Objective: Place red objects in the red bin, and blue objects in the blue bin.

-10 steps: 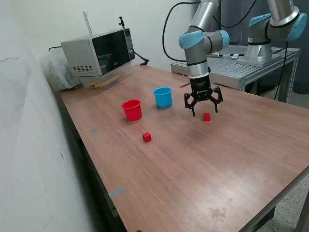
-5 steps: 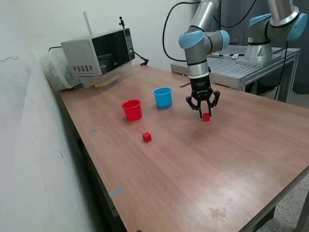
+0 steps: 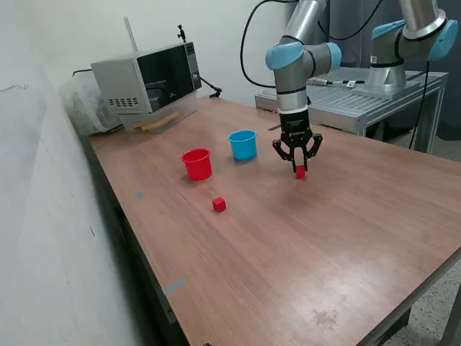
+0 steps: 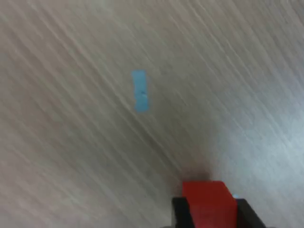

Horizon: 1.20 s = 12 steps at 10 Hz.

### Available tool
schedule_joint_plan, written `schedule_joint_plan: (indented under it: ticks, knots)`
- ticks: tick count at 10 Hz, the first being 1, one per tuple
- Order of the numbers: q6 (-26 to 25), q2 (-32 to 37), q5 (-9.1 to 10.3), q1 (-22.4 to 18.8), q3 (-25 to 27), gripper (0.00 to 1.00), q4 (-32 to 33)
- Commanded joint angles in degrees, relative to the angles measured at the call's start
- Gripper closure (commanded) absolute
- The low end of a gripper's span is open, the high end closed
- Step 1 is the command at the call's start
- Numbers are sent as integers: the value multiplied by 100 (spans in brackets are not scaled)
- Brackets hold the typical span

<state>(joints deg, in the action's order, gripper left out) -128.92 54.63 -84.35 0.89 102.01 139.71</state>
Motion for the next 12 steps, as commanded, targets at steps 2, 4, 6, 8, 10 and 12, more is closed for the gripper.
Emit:
schedule_joint_plan:
  ticks: [2,4,6,8,10,12]
  knots:
    - [-535,381,-91,245,-619,100,-66]
    - [-1106,373,-205,569,-954,100,-285]
    - [-1337,154,-222,772,-1349,100,-743]
    - [-1548,-110,-528,983,-1631,100,-744]
    - [-1653,-496,-565,1229,-2166,100,-744]
    - [-1759,-568,-635,1344,-2439,100,-744]
